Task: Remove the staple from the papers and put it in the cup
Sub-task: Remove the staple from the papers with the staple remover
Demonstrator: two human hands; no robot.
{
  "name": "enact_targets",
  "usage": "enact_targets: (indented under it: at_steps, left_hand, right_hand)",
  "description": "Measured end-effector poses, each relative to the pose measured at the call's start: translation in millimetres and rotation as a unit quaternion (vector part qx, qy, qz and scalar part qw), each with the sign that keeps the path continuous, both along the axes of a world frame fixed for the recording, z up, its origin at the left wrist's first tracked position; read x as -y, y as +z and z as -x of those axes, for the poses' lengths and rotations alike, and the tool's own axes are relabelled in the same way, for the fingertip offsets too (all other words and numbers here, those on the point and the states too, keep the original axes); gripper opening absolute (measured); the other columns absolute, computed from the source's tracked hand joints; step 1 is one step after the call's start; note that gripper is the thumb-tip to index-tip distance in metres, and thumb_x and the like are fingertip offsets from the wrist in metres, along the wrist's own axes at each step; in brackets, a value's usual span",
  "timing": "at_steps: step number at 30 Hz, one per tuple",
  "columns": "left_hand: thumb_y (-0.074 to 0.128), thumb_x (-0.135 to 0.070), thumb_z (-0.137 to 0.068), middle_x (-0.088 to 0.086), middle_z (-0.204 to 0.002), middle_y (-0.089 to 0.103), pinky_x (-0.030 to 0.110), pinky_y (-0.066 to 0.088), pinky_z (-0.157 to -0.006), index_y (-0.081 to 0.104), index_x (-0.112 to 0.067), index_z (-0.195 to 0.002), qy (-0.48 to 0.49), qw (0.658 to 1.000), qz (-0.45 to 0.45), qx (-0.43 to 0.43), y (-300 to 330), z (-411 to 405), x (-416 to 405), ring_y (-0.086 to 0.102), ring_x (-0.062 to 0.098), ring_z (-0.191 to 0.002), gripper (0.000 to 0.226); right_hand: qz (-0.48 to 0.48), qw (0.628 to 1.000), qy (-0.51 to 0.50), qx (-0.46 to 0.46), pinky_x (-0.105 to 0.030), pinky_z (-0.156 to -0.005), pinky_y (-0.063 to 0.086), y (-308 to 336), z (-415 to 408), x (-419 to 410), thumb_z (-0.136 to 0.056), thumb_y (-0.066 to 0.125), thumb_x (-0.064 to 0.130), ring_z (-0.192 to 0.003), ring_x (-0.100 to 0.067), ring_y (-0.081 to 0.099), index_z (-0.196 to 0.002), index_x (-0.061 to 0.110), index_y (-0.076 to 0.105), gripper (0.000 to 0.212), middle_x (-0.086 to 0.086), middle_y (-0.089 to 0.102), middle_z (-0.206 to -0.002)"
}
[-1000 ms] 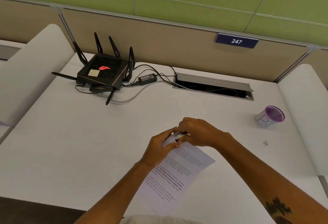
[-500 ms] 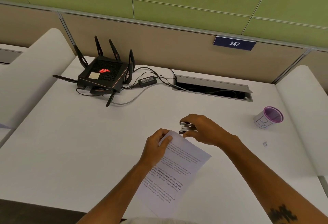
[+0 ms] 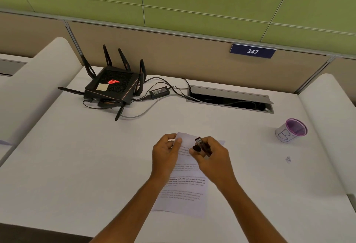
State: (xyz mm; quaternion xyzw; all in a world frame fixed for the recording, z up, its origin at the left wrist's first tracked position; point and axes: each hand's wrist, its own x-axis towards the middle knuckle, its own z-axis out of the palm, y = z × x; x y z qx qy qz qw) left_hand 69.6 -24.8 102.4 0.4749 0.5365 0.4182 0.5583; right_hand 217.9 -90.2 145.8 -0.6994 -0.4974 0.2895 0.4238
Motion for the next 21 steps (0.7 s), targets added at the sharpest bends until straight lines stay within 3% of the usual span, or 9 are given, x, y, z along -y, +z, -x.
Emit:
enact_targets:
  at_steps: [4,8,12,17,21]
  left_hand:
    - [0.069,-0.041,-0.099,-0.008,-0.098,0.081,0.029,0.066,-0.066,0.068,-0.037,-0.108,0.027,1.0,0.006,0.011,12.1,-7.2,5.2,0.08,0.015,-0.084,0.01]
    - [0.067,-0.033,-0.102,-0.009,-0.101,0.08,0.032,0.066,-0.08,0.074,-0.034,-0.103,0.058,0.996,0.026,0.066,23.1,-14.4,12.1,0.078,0.017,-0.098,0.007]
    - [0.067,-0.028,-0.102,-0.002,-0.101,0.081,0.049,0.066,-0.087,0.079,-0.024,-0.106,0.057,0.993,0.022,0.103,33.5,-20.2,19.7,0.078,0.025,-0.099,0.014]
    - [0.059,-0.033,-0.105,-0.011,-0.114,0.081,0.047,0.063,-0.096,0.081,-0.033,-0.114,0.018,0.995,-0.01,0.098,49.9,-18.8,27.8,0.074,0.015,-0.114,0.023]
    - [0.059,-0.029,-0.105,-0.014,-0.122,0.078,0.044,0.063,-0.098,0.077,-0.024,-0.124,-0.007,0.994,-0.092,0.053,60.1,-15.5,36.0,0.07,0.01,-0.121,0.027]
  right_hand:
    - [-0.003,0.998,-0.053,-0.029,-0.003,-0.07,0.051,-8.8,18.1,8.6,-0.089,0.082,0.028,-0.089,0.009,0.068,-0.097,0.037,0.064,0.021,0.022,0.072,-0.086]
    - [-0.028,0.994,-0.09,-0.053,-0.005,-0.08,0.055,-8.6,25.6,11.6,-0.09,0.08,0.034,-0.098,0.008,0.069,-0.111,0.032,0.071,0.023,0.021,0.076,-0.101]
    - [-0.044,0.994,-0.072,-0.066,-0.004,-0.079,0.054,2.7,28.0,10.4,-0.088,0.081,0.037,-0.098,0.006,0.071,-0.11,0.049,0.066,0.03,0.037,0.072,-0.102]
    - [-0.06,0.995,-0.041,-0.073,-0.004,-0.076,0.054,8.9,21.9,11.1,-0.078,0.079,0.052,-0.097,0.008,0.072,-0.115,0.05,0.065,0.04,0.039,0.072,-0.1]
    - [-0.078,0.993,-0.05,-0.076,-0.032,-0.085,0.066,6.2,12.4,15.1,-0.086,0.076,0.039,-0.093,-0.008,0.076,-0.115,0.025,0.077,0.032,0.018,0.079,-0.1]
